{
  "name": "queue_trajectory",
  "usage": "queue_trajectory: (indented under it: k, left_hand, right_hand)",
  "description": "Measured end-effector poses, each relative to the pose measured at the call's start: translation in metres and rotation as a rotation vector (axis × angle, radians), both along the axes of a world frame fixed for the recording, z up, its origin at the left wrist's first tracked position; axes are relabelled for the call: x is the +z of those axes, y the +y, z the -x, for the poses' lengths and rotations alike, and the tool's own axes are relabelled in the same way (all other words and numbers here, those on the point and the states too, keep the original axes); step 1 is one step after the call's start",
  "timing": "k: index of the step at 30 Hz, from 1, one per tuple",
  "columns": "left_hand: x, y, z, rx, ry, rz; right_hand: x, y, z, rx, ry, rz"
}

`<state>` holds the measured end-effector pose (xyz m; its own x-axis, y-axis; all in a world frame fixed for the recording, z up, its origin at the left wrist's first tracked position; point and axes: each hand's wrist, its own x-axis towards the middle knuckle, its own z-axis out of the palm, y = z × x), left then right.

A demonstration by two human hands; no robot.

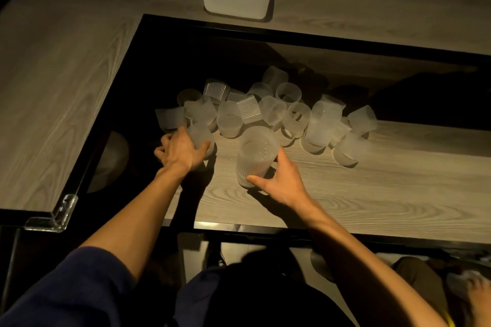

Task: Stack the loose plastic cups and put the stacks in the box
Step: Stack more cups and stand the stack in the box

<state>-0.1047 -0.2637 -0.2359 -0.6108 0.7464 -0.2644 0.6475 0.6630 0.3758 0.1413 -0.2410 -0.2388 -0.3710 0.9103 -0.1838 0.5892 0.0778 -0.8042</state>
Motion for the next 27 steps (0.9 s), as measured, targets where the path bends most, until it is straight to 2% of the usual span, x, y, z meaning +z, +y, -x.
queue_trajectory:
  k: [7,14,16,24,27]
  left_hand:
    - [-0.007,0.003,0.002,0.02,-0.006,-0.126]
    - [-0.008,0.004,0.001,-0.04,-0.047,0.059]
    - [-0.009,0.004,0.002,-0.056,-0.04,0.057]
    - [-0.005,0.006,0.005,0.021,-0.045,-0.263]
    - [0.012,0.01,0.004,0.156,-0.349,-0.501]
  right_hand:
    - [0.0,-0.001,0.0,-0.009,0.012,-0.003]
    - [0.001,-0.002,-0.001,-0.009,0.014,0.006]
    - [0.0,-0.003,-0.001,-0.013,0.016,0.008]
    - [0.0,-0.003,0.0,-0.018,0.028,0.019]
    - [0.0,-0.003,-0.001,-0.012,0.024,0.019]
